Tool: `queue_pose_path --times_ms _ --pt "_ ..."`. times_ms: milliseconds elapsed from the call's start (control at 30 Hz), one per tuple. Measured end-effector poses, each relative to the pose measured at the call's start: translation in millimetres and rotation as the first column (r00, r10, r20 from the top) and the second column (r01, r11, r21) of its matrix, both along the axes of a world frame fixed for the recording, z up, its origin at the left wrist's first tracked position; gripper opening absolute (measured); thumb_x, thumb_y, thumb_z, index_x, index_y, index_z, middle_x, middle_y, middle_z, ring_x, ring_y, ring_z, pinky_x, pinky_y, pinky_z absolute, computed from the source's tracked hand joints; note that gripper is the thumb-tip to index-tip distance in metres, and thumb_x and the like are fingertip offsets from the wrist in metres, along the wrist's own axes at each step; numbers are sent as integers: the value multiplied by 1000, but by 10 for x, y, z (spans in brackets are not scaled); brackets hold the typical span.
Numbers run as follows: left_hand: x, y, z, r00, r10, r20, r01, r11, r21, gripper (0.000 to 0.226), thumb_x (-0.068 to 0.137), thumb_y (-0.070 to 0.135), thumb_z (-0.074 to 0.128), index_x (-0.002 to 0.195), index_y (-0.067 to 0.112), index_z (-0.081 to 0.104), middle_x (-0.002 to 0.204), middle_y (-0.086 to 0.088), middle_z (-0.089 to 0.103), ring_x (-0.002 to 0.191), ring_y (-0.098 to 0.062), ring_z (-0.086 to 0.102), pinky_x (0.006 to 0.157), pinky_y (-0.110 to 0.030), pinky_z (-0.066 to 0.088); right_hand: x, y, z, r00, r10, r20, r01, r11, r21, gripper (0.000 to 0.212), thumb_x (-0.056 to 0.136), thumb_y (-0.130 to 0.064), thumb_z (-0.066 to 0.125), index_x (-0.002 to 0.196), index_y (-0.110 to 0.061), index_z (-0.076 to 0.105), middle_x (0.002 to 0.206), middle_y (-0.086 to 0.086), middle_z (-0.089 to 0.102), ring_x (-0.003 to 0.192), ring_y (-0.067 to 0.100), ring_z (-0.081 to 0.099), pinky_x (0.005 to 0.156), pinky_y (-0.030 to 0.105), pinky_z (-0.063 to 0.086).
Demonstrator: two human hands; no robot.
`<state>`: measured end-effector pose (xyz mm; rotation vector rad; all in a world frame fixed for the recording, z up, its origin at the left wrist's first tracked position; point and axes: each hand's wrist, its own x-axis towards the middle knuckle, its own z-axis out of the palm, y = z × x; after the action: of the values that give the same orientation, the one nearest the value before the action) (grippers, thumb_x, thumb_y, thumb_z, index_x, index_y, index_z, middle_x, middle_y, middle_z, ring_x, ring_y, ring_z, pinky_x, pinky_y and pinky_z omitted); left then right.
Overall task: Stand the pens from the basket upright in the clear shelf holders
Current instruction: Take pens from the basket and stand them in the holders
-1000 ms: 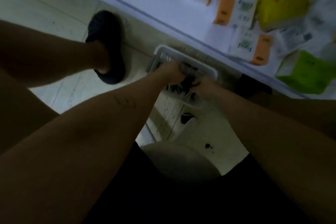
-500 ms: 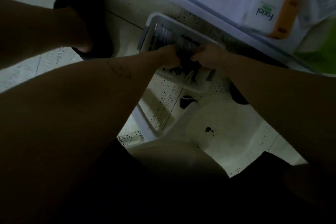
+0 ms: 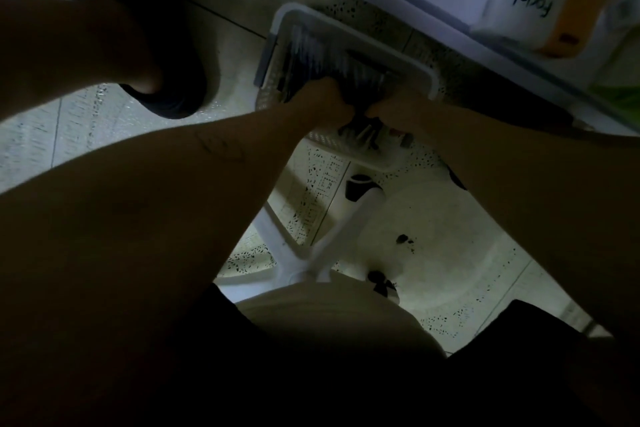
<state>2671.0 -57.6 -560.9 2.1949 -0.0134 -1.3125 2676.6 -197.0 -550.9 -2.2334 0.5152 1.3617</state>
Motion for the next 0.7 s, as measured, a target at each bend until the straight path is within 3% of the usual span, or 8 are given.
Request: queue_pose_path --times_ms 167,267,333,433,500,533,633,700 --pt "-16 58 30 972 209 107 -204 977 -59 18 91 27 61 98 10 60 81 -2 58 82 -18 59 77 -29 51 -23 8 11 997 -76 3 76 995 -57 42 92 -22 59 129 -6 48 124 17 55 108 30 57 94 40 51" --pt "-12 111 52 947 293 129 -282 954 -98 16 90 28 63 95 13 59 73 5 55 68 -9 56 68 -22 48 -61 -7 33 980 -176 93 180 983 -35 45 91 -19 60 132 -5 47 126 14 55 108 28 55 92 29 46" --pt "13 132 85 933 338 121 -324 939 -119 12 90 22 63 94 12 58 74 5 56 69 -8 57 65 -21 51 -99 -34 82 937 -264 229 267 963 18 52 89 -19 66 135 -5 47 131 12 55 118 26 53 93 24 42" --pt "57 149 192 924 368 106 -351 924 -155 23 92 14 60 113 7 55 88 3 57 84 -13 58 69 -19 50 -150 -33 219 875 -328 355 325 943 71 51 81 -21 75 124 0 57 127 12 61 118 24 57 99 31 47" --pt "88 153 277 919 381 100 -360 916 -177 33 93 12 57 125 7 47 107 -6 60 93 -19 61 76 -26 53 -155 -37 304 868 -310 388 311 948 63 47 80 -22 76 117 1 61 120 10 64 113 22 60 96 35 51" --pt "103 153 324 916 392 82 -373 909 -183 37 94 12 55 128 7 43 113 -10 59 90 -20 62 71 -25 55 -147 -39 355 875 -280 395 286 957 43 41 82 -21 74 115 1 62 115 8 65 109 20 60 94 33 51" --pt "126 149 556 926 377 -5 -372 913 -170 39 98 10 48 135 7 36 102 -12 58 69 -13 59 47 -15 49 -145 -30 497 889 -205 409 224 975 1 21 87 -11 66 104 0 64 106 13 66 101 24 63 88 37 55" --pt "125 150 714 944 324 -56 -329 930 -166 33 100 9 40 133 4 41 88 -11 60 65 -15 57 52 -22 51 -160 -8 615 884 -222 412 228 973 33 21 84 -7 68 103 -6 57 107 12 62 97 25 63 83 41 57"
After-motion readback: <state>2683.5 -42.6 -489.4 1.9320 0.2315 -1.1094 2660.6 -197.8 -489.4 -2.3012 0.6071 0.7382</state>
